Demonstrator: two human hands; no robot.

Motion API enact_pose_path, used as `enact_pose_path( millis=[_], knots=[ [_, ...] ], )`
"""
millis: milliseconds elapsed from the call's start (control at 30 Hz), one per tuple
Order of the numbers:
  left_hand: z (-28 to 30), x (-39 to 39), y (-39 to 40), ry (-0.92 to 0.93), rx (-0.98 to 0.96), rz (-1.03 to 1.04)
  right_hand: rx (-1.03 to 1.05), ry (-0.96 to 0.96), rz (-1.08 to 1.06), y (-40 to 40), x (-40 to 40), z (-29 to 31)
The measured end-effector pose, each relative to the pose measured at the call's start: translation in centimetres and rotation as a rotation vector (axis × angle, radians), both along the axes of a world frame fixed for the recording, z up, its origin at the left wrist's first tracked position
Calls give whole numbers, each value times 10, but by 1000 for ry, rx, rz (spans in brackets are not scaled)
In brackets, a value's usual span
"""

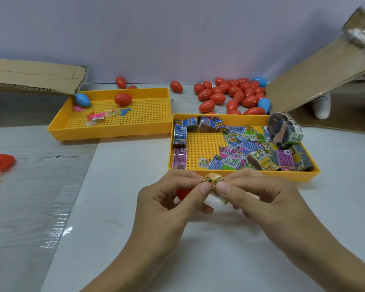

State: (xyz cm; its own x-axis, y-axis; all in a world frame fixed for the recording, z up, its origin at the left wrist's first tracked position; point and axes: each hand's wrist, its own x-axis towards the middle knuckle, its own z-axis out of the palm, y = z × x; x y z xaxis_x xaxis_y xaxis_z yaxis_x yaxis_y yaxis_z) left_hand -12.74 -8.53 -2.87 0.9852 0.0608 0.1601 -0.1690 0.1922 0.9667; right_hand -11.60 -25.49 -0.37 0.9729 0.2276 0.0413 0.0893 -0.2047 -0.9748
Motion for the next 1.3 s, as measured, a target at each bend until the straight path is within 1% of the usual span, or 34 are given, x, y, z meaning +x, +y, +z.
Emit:
enact_pose_path(
  millis=[67,100,200,267,333,433,500,567,700,767,933,1033,1100,1200,1300],
  knots=[
    [1,0,0,-18,14,18,-37,-79,-38,2,-1,-2],
    [2,0,0,-19,12,9,-23,-102,-40,3,-2,-2],
    [2,0,1,-13,-6,-29,73,-85,-52,2,-2,-1],
    [1,-1,0,-22,-1,-10,107,-82,-83,0,0,-1],
    [0,-2,-1,-59,55,45,132,-101,-105,1,0,-1],
    [-1,-4,0,-120,143,132,87,-186,-127,2,-2,-1],
    [-1,-5,1,-159,166,155,69,-202,-126,2,-3,0],
    [-1,-5,1,-181,179,163,57,-158,-74,1,-2,0],
    [-1,-4,0,-191,163,128,90,79,97,0,0,0],
    [-3,-4,-1,-189,140,78,131,144,102,1,1,0],
    [-3,-4,-1,-174,154,31,175,142,1,0,4,0],
    [-3,-5,-1,-168,128,3,211,154,4,-1,4,-2],
    [-3,-6,-2,-151,93,-25,241,121,-29,-1,4,-1],
    [-4,-7,-3,-113,26,-27,261,-3,-173,-1,5,0],
    [-5,-7,-5,-121,0,-7,210,-76,-192,-2,4,1]
  ],
)
